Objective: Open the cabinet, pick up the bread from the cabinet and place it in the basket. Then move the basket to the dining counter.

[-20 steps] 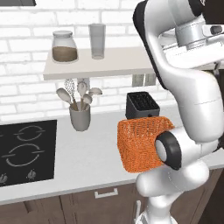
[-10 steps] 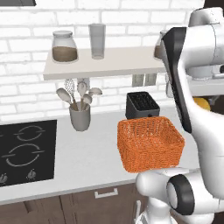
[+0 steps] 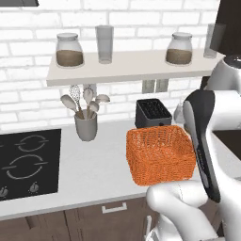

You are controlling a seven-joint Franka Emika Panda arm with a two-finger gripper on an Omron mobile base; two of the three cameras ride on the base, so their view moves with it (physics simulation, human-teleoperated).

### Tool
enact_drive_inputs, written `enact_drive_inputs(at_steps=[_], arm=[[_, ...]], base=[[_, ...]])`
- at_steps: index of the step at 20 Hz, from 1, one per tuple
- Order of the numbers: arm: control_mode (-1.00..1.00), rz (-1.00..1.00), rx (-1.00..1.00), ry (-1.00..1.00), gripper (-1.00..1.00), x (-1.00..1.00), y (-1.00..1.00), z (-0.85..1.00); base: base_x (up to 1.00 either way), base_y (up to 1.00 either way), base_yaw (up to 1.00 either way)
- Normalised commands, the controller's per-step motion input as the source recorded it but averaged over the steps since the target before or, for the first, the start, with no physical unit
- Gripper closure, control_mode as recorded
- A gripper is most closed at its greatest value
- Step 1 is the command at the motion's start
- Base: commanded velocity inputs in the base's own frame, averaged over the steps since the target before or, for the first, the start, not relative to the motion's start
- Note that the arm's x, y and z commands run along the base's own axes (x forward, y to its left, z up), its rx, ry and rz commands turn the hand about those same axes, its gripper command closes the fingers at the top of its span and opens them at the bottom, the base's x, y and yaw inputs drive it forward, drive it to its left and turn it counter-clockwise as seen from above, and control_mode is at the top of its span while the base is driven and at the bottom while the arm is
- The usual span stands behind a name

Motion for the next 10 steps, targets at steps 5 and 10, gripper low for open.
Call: enact_drive_inputs(at_steps=[5, 10], arm=[[-1.0, 0.19, 0.0, -0.18, 1.0, 0.49, -0.01, -0.38], [-1.0, 0.13, 0.0, 0.03, 1.0, 0.47, 0.0, -0.15]], base=[[0.0, 0.0, 0.0], [0.0, 0.0, 0.0]])
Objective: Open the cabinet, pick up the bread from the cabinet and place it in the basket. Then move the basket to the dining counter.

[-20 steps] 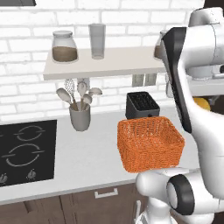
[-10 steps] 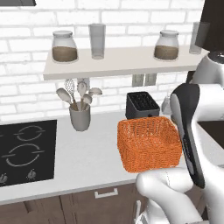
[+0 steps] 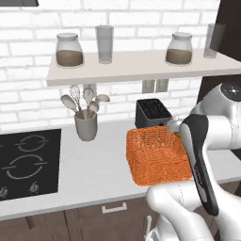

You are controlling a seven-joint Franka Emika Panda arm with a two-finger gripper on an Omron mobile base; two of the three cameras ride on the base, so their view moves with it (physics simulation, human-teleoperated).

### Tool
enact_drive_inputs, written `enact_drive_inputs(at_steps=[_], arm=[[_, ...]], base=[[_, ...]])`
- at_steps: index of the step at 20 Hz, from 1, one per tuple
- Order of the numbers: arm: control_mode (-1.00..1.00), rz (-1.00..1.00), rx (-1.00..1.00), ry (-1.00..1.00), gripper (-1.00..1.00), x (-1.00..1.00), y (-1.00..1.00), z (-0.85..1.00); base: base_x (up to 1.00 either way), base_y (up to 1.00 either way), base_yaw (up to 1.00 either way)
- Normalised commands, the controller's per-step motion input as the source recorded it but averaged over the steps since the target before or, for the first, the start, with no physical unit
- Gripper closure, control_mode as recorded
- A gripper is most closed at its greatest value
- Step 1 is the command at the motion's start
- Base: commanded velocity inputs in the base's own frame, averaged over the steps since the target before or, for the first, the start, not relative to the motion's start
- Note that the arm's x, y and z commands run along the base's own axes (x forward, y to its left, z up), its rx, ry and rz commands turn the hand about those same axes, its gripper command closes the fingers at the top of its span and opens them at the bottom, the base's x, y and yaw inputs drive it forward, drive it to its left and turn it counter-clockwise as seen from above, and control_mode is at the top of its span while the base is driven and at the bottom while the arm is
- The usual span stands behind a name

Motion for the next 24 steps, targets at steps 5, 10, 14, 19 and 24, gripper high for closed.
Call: enact_drive_inputs(at_steps=[5, 10, 14, 19, 24], arm=[[-1.0, 0.02, -0.08, 0.37, 1.0, 0.65, 0.0, -0.2], [-1.0, 0.0, -0.1, 0.33, 1.0, 0.67, 0.0, -0.54], [-1.0, 0.0, 0.0, 0.02, 1.0, 0.53, 0.0, -0.73], [-1.0, 0.0, 0.0, 0.0, 1.0, 0.39, 0.0, -0.74], [-1.0, 0.0, 0.0, 0.0, 1.0, 0.36, 0.0, -0.5]], base=[[0.0, 0.0, 0.0], [0.0, 0.0, 0.0], [0.0, 0.0, 0.0], [0.0, 0.0, 0.0], [0.0, 0.0, 0.0]])
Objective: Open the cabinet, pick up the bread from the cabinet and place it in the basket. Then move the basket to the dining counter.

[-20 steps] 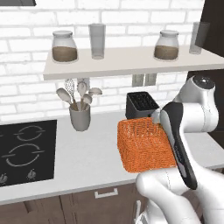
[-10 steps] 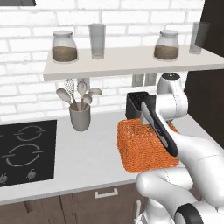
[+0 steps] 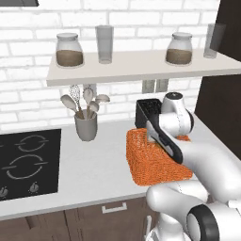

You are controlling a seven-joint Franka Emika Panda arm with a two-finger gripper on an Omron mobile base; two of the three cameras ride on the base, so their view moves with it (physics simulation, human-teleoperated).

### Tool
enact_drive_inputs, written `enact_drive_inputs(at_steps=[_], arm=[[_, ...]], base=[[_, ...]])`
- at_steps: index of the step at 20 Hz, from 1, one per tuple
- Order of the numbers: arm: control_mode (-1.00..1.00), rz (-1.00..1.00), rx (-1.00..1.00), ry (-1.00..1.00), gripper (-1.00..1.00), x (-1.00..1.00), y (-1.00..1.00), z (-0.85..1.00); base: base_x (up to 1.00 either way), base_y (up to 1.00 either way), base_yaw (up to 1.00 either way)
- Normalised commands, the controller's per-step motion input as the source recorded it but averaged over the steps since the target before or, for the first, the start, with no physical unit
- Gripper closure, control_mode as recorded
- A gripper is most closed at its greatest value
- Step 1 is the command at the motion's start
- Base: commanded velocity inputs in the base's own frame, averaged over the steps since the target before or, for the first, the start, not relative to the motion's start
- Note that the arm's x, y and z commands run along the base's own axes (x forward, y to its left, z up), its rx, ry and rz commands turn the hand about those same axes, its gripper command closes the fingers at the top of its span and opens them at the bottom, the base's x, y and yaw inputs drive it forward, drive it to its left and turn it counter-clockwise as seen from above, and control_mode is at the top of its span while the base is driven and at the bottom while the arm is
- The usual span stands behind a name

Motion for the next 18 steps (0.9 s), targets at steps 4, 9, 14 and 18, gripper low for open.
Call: enact_drive_inputs(at_steps=[4, 9, 14, 18], arm=[[-1.0, 0.0, 0.0, 0.01, 1.0, 0.26, 0.0, -0.49], [-1.0, 0.0, 0.05, 0.0, 1.0, 0.2, 0.0, -0.35], [-1.0, 0.0, 0.07, 0.0, 1.0, 0.02, 0.0, -0.2], [-1.0, 0.0, 0.03, 0.0, -1.0, 0.0, 0.0, -0.06]], base=[[0.0, 0.0, 0.0], [0.0, 0.0, 0.0], [0.0, 0.0, 0.0], [0.0, 0.0, 0.0]])
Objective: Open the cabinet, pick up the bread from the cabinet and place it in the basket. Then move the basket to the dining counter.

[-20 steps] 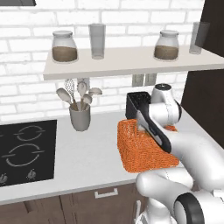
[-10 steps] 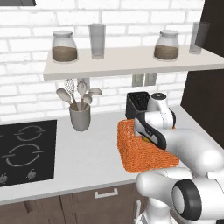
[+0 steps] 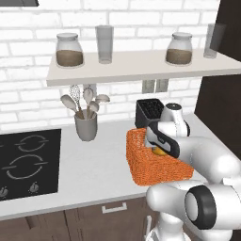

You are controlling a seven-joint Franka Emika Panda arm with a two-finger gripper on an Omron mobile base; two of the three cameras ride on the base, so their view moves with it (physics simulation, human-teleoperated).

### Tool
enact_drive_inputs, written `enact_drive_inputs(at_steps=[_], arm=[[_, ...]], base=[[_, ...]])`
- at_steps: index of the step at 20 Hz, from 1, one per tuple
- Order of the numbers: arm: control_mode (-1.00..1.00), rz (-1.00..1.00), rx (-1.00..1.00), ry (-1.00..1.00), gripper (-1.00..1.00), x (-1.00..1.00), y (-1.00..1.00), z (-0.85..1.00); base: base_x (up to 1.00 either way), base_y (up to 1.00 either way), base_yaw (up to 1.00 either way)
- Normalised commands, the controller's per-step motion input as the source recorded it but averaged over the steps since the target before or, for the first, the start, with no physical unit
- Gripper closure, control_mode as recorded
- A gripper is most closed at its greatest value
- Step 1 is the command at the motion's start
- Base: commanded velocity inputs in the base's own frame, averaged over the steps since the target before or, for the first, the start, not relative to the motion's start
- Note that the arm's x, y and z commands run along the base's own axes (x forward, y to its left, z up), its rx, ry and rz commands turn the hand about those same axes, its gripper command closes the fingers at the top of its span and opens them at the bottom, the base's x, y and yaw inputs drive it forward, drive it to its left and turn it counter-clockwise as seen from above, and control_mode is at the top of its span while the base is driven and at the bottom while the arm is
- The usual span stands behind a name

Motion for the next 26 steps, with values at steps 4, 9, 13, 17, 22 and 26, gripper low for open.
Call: enact_drive_inputs(at_steps=[4, 9, 13, 17, 22, 26], arm=[[-1.0, 0.0, 0.0, 0.0, -1.0, 0.0, 0.0, 0.0], [-1.0, 0.0, 0.0, 0.0, -1.0, 0.0, 0.0, 0.0], [-1.0, 0.0, 0.0, 0.0, -1.0, 0.0, 0.0, 0.01], [-1.0, -0.06, 0.0, 0.0, -1.0, -0.2, -0.09, 0.32], [-1.0, -0.17, -0.01, -0.04, -1.0, -0.7, -0.12, 0.7], [-1.0, -0.27, 0.0, -0.03, -1.0, -0.88, -0.24, 0.53]], base=[[0.0, 0.0, 0.0], [0.0, 0.0, 0.0], [0.0, 0.0, 0.0], [0.0, 0.0, 0.0], [0.0, 0.0, 0.0], [0.0, 0.0, 0.0]])
